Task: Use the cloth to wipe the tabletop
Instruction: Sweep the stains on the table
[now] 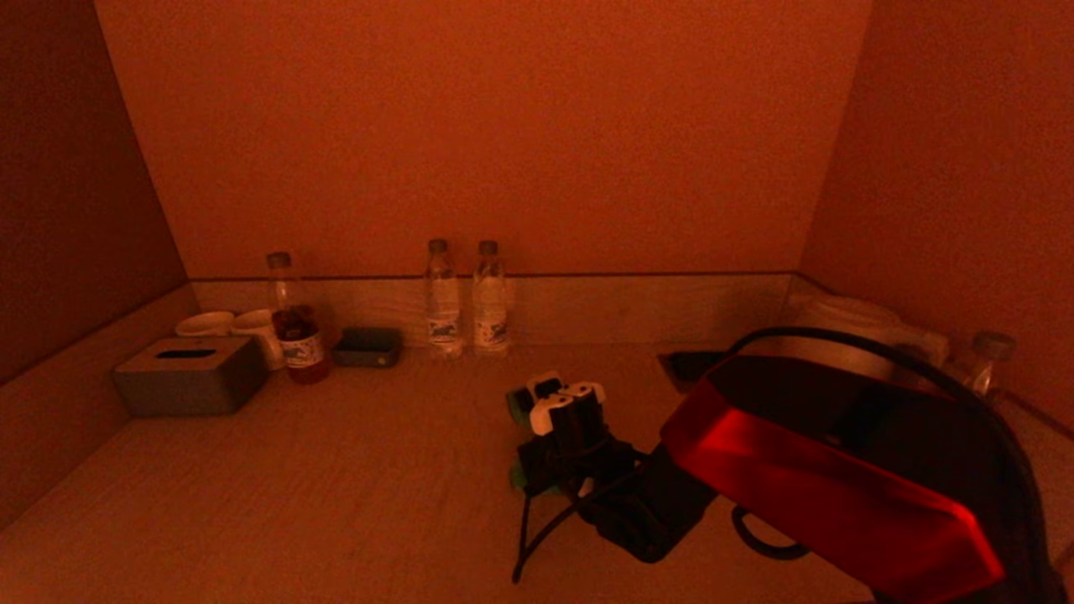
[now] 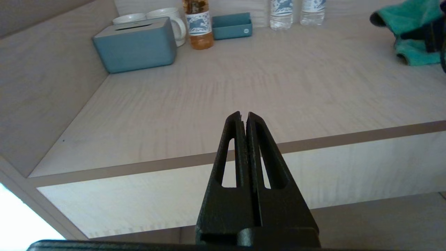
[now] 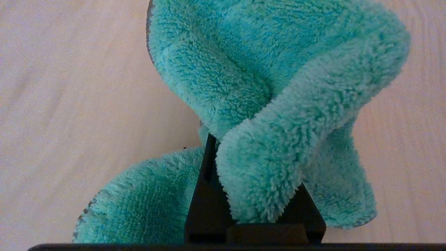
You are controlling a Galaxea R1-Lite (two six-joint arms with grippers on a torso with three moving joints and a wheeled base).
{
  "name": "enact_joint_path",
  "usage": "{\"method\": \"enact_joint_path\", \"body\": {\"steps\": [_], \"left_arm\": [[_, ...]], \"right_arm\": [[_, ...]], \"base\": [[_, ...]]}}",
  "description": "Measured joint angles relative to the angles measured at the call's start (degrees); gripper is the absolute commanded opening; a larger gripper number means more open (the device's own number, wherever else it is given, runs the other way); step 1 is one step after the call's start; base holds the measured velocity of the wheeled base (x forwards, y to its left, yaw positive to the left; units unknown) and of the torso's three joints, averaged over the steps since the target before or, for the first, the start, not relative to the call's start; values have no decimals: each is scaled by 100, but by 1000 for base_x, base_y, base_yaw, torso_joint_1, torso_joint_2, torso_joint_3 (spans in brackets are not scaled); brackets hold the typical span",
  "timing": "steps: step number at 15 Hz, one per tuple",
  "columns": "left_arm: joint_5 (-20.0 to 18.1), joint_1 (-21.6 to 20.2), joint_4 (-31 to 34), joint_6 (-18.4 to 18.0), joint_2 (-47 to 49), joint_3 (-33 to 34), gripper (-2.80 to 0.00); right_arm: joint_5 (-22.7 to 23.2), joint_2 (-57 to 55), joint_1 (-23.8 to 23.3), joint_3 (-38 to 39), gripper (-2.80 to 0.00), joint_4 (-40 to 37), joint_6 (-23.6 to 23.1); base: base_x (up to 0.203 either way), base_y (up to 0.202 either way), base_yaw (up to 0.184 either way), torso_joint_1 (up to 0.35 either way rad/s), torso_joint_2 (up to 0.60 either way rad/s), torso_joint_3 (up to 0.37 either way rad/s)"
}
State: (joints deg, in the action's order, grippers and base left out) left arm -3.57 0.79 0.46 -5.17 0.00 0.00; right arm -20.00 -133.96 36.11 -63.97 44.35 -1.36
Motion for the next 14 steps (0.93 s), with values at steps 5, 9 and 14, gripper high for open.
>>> {"method": "enact_joint_path", "body": {"steps": [5,9,14], "left_arm": [[-1,0,0,-1,0,0,-280],[-1,0,0,0,0,0,-280],[0,-2,-2,2,0,0,-280]], "right_arm": [[6,-243,5,-359,-280,-23,-11],[8,-519,46,-856,-280,-47,-17],[-22,-1022,135,-1515,-280,-80,-173]], "base": [[0,0,0,0,0,0],[0,0,0,0,0,0],[0,0,0,0,0,0]]}}
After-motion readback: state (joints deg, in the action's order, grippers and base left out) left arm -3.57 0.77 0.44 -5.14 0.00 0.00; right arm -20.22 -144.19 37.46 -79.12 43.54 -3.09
